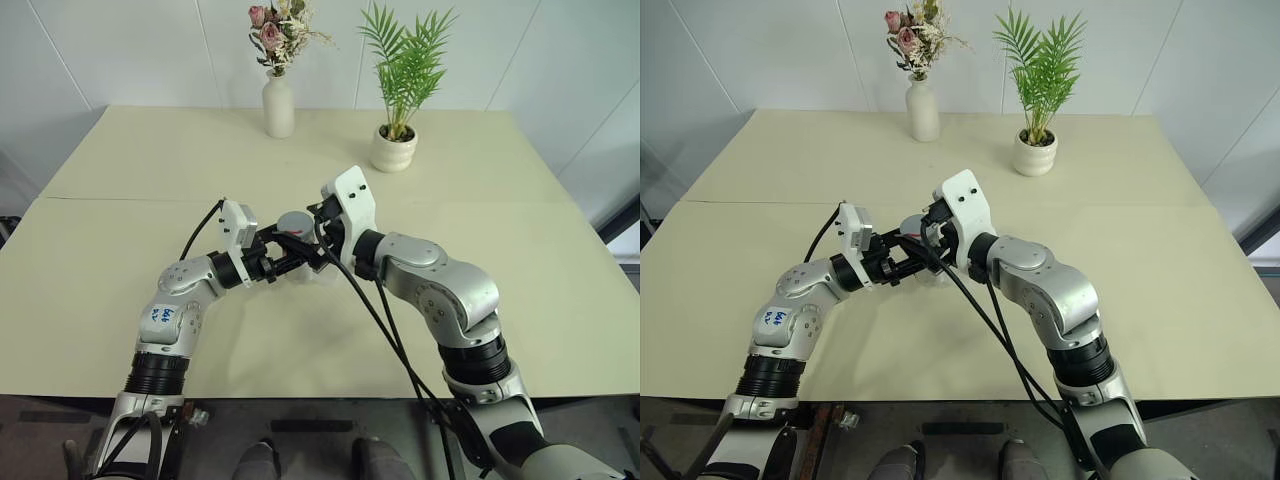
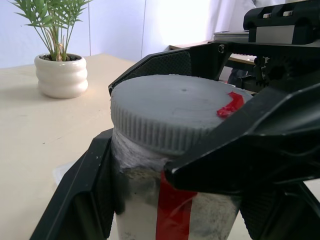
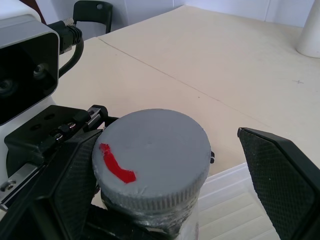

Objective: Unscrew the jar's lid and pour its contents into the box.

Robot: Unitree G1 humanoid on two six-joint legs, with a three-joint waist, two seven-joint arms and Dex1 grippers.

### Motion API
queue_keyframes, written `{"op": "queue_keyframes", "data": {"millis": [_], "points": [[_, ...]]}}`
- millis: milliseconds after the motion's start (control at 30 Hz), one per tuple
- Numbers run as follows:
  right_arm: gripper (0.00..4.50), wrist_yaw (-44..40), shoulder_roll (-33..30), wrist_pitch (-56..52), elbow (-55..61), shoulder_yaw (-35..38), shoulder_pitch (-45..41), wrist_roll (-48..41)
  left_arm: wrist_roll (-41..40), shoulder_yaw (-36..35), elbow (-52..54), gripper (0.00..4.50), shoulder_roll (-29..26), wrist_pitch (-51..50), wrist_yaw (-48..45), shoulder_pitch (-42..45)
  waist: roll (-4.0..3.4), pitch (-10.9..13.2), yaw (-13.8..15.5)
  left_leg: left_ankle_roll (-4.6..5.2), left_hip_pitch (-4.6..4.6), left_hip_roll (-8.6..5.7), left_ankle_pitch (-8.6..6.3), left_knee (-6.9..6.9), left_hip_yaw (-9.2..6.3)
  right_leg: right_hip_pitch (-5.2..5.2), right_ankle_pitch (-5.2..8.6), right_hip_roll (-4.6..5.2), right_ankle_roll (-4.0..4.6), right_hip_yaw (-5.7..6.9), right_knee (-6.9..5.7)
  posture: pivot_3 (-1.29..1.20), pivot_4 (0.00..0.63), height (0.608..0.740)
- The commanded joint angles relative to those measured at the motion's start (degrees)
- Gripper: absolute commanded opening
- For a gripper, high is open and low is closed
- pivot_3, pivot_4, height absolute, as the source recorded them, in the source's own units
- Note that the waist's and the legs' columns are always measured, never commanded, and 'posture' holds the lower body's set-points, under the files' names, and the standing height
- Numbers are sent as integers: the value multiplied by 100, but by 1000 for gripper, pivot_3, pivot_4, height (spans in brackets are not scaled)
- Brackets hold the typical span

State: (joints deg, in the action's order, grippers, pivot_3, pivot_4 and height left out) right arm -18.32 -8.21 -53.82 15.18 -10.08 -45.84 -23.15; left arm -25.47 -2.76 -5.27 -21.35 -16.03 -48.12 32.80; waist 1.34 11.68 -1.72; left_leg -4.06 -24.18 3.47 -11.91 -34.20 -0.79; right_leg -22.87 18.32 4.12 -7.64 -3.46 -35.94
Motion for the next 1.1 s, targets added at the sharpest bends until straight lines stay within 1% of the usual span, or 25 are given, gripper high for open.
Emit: {"op": "queue_keyframes", "data": {"millis": [33, 67, 167, 233, 300, 467, 633, 767, 967, 1100], "points": [[4500, 70, 91, 141, 32, 137, -123, 53, -6, -22, 238, 2744, -2, 84, 21, 49, 0, 0, 0, 0, 0, 0, 0, 0, 0, 0, 0, 0, 0, 0, 0, 0, 150, 740], [4500, 66, 97, 155, 26, 141, -122, 55, -2, -22, 239, 2744, -2, 83, 25, 51, 0, 0, 1, 0, 0, 0, 0, 0, 0, 0, 0, 0, 0, 0, 0, 0, 150, 740], [3870, 45, 102, 197, 15, 140, -117, 63, 0, -26, 248, 2744, -5, 78, 41, 54, 0, 0, -3, 0, 0, 0, 0, 0, 0, 0, 0, 0, 0, 0, 0, 0, 150, 740], [3180, 28, 102, 214, 2, 137, -119, 68, -2, -26, 249, 2744, -12, 76, 50, 57, 0, 0, 0, 0, 0, 1, 0, 0, 0, 0, 0, -1, 0, 0, 0, 0, 150, 740], [2606, 6, 94, 232, -5, 130, -118, 63, -9, -28, 254, 2744, -20, 67, 55, 59, 0, 0, 4, 0, 0, 1, 0, 0, 0, 0, 0, -1, 0, 0, 0, 0, 150, 740], [2606, -103, 35, 314, -1, 131, -117, 29, -41, -36, 261, 2744, -69, 15, 8, 58, 0, 0, -1, 0, 0, 2, 0, 0, 0, 0, 0, -2, 0, 0, 0, 0, 150, 740], [2606, -487, -227, 349, 58, 130, -132, -72, -238, -54, 391, 2744, -248, -209, -282, -23, 0, 0, 0, 0, 0, 2, 0, 0, 0, 0, 0, -2, 0, 0, 1, 0, 150, 740], [2606, -1080, -596, 379, 107, 123, -145, -272, -453, -59, 528, 2744, -509, -483, -672, -125, 0, 0, -4, 0, 0, 2, 0, 1, 0, 0, 0, -4, 0, 0, 1, 0, 150, 740], [2606, -2303, -1229, 622, 153, 57, -215, -694, -676, -31, 591, 2744, -905, -753, -1300, -205, 0, 0, -3, 0, 0, 3, 0, 1, 0, 0, 0, -4, 1, -1, 2, 0, 150, 740], [2606, -2978, -1480, 839, 83, 10, -291, -891, -776, -28, 588, 2744, -1005, -795, -1585, -219, 0, 0, -5, 0, 0, 8, 0, 1, 0, 0, 1, -10, 2, -1, 2, 0, 150, 740]]}}
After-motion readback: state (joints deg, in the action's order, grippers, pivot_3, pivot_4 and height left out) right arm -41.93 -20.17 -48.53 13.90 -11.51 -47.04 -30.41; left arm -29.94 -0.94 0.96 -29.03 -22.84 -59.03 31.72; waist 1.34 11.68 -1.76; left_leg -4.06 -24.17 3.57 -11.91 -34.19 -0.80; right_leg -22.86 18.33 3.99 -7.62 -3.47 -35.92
